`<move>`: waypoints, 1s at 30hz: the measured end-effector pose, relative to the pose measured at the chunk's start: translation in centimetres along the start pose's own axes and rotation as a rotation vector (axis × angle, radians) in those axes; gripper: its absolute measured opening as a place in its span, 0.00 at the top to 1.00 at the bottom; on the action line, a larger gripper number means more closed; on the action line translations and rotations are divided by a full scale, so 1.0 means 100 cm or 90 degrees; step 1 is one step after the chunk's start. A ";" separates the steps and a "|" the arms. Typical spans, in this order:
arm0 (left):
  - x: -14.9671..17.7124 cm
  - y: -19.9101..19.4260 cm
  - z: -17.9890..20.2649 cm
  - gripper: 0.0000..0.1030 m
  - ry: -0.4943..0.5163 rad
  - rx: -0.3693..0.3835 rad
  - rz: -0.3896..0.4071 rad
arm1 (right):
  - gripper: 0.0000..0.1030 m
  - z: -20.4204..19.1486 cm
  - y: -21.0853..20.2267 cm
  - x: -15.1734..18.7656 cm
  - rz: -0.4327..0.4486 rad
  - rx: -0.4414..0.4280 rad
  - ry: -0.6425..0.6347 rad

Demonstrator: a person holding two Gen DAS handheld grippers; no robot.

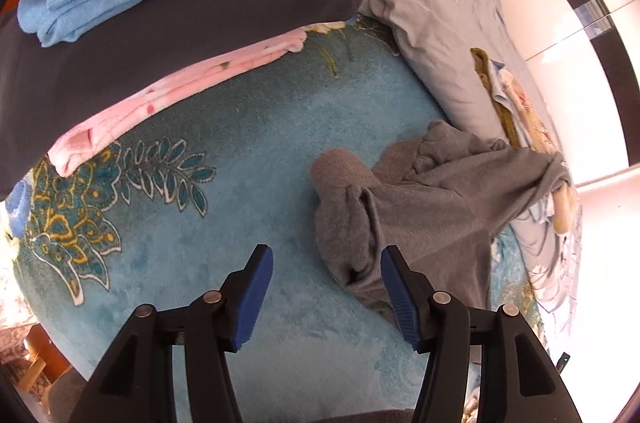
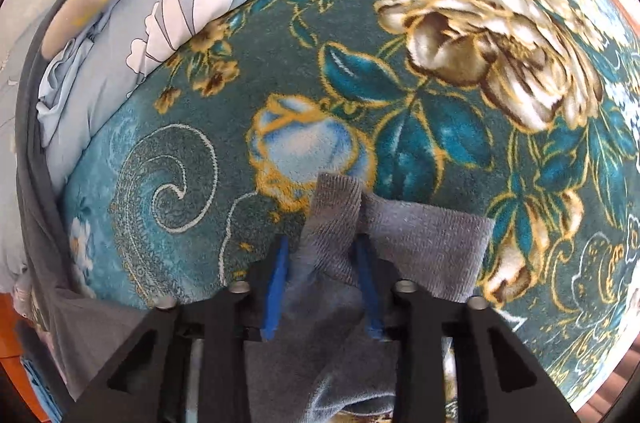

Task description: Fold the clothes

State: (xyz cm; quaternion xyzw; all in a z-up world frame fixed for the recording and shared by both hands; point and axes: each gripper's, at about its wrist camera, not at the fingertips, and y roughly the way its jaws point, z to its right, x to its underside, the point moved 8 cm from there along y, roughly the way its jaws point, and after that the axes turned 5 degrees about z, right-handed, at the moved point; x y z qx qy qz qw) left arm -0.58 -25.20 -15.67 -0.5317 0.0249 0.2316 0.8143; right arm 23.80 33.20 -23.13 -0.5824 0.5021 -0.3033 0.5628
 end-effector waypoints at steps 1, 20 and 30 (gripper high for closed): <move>0.000 -0.003 0.001 0.41 0.000 0.006 0.002 | 0.87 -0.001 -0.008 -0.002 0.007 -0.023 0.005; 0.015 -0.007 -0.006 0.38 0.005 0.022 -0.020 | 0.89 0.165 -0.107 0.032 0.139 -0.180 0.166; 0.004 0.017 -0.013 0.35 0.046 0.014 -0.039 | 0.89 0.191 -0.075 0.050 0.105 -0.166 0.193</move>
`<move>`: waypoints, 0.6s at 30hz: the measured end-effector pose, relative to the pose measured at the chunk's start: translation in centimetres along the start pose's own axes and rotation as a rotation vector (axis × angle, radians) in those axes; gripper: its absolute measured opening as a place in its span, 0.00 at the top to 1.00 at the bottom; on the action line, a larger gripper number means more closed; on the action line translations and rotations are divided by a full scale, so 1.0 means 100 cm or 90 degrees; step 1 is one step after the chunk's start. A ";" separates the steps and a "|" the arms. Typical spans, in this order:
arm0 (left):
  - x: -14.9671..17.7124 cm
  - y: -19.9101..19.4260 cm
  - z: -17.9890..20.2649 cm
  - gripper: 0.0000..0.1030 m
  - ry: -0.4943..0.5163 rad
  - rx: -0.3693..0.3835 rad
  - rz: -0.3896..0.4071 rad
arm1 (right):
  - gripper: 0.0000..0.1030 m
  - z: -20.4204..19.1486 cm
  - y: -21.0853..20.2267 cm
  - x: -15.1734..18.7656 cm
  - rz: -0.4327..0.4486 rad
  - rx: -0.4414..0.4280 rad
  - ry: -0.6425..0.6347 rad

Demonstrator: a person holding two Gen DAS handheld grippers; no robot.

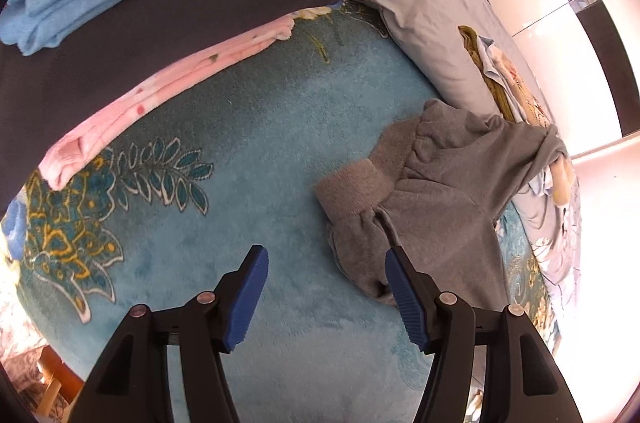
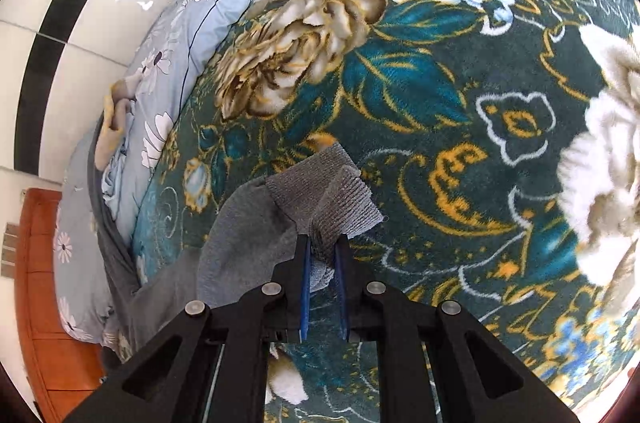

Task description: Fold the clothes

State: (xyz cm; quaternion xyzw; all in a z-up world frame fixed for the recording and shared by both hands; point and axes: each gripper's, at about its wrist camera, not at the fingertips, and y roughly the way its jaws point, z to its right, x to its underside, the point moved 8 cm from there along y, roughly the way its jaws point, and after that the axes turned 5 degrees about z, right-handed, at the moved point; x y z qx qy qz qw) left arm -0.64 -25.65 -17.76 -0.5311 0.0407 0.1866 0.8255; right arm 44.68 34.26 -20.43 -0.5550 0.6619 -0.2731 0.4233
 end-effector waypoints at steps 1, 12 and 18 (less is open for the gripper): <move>0.000 0.006 -0.001 0.35 -0.005 0.008 -0.008 | 0.89 0.002 0.002 -0.002 -0.001 0.006 -0.006; -0.012 0.070 0.007 0.35 -0.014 0.064 -0.058 | 0.88 0.002 0.000 -0.002 0.000 0.031 -0.011; -0.016 0.093 0.014 0.36 -0.032 0.113 -0.064 | 0.88 0.000 -0.002 0.000 0.004 0.049 -0.004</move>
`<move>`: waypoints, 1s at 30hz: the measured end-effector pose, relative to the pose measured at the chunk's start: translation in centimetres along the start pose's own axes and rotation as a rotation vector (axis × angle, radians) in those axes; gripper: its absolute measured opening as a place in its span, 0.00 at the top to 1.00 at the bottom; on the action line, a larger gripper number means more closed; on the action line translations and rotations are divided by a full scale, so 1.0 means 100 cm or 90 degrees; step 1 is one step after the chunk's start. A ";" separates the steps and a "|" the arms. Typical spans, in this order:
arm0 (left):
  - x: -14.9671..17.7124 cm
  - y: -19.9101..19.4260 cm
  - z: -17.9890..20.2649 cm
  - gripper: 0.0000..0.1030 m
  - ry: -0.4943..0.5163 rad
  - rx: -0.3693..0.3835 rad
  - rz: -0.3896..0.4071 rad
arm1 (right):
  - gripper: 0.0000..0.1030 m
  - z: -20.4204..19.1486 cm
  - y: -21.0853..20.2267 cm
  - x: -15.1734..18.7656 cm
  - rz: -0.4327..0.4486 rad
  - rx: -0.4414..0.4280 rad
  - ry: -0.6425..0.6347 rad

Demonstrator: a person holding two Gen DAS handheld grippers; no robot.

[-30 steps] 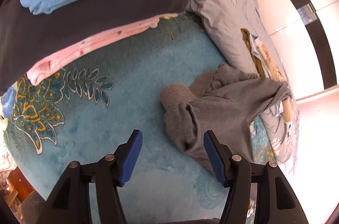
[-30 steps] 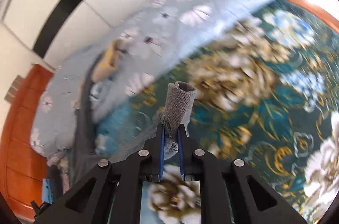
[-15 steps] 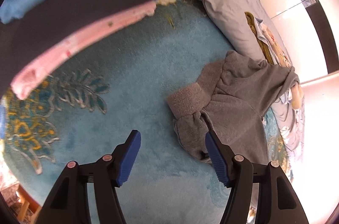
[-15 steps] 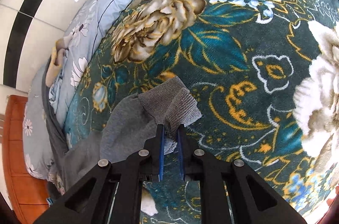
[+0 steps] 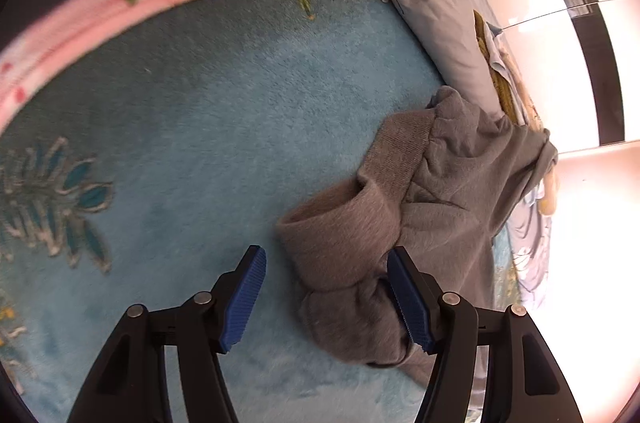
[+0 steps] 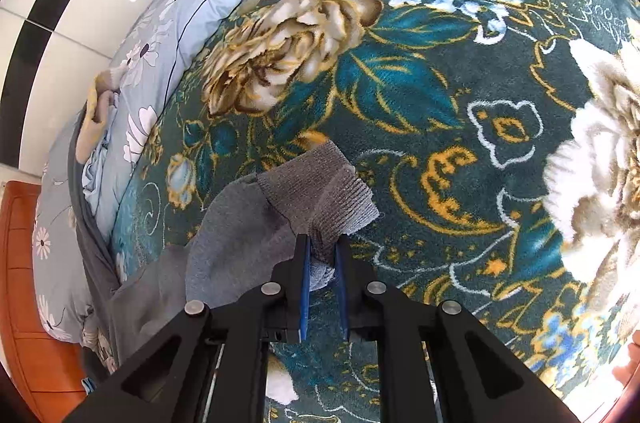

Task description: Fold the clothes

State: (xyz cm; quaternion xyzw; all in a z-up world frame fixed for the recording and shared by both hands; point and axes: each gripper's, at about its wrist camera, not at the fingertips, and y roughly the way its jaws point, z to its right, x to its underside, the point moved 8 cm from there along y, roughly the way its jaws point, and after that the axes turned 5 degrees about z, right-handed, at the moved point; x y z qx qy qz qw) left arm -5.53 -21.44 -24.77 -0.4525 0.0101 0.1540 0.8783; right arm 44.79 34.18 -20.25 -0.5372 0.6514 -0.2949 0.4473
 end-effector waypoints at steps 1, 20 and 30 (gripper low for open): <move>0.000 0.002 0.001 0.37 0.004 0.004 -0.002 | 0.88 0.000 0.000 0.000 0.003 0.003 0.001; -0.012 -0.075 0.035 0.90 0.185 -0.058 0.094 | 0.89 -0.012 -0.041 -0.002 0.046 -0.066 -0.066; 0.021 -0.061 -0.039 0.90 0.080 -0.096 0.066 | 0.89 0.050 -0.011 0.048 -0.037 -0.017 -0.028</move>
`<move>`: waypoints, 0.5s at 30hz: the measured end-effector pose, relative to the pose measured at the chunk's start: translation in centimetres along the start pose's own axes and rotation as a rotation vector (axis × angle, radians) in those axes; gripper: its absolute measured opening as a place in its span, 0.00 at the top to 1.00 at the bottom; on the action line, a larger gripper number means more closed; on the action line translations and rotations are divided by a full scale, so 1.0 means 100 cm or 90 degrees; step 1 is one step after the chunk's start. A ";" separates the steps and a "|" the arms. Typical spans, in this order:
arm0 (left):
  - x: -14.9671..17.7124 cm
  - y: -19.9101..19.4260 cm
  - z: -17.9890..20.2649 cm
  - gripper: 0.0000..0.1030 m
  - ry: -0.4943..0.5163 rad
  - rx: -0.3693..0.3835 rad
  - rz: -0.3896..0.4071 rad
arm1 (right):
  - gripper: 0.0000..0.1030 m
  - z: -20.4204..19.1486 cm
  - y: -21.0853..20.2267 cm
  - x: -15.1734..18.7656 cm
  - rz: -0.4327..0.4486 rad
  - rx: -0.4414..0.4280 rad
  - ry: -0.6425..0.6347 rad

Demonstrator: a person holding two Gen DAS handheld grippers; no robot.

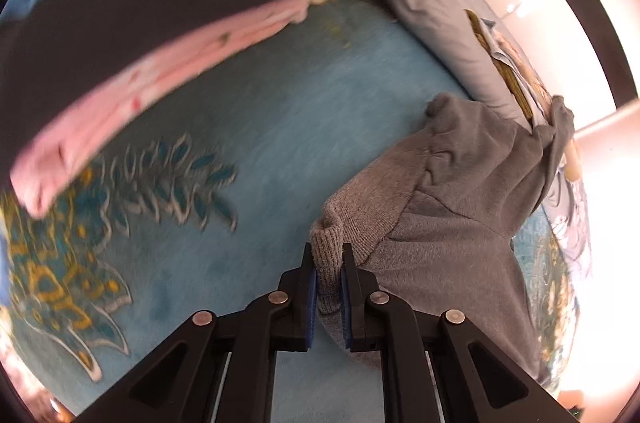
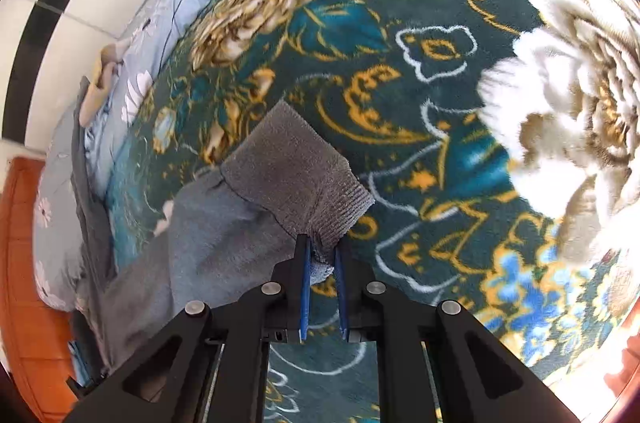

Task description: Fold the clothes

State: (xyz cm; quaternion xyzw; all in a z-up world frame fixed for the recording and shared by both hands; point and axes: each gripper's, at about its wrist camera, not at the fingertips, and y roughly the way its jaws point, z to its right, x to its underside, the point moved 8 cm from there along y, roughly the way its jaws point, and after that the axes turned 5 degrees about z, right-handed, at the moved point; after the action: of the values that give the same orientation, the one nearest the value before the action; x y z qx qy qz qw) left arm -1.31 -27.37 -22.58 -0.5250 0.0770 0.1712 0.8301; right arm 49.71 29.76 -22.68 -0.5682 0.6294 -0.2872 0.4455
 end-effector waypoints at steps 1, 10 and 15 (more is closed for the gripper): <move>0.002 0.001 -0.001 0.90 -0.006 0.001 0.001 | 0.89 0.001 0.001 0.000 -0.005 0.001 0.000; 0.006 0.007 0.005 0.75 -0.011 0.001 -0.027 | 0.75 0.005 0.000 -0.008 -0.009 -0.020 0.012; 0.000 -0.020 -0.001 0.61 0.003 -0.021 -0.005 | 0.63 0.018 -0.008 -0.016 0.030 -0.060 0.081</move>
State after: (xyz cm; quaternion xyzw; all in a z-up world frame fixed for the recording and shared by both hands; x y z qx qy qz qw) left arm -0.59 -28.27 -20.92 -0.5396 0.0738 0.1678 0.8217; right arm 51.63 31.41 -22.40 -0.5544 0.6823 -0.2820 0.3841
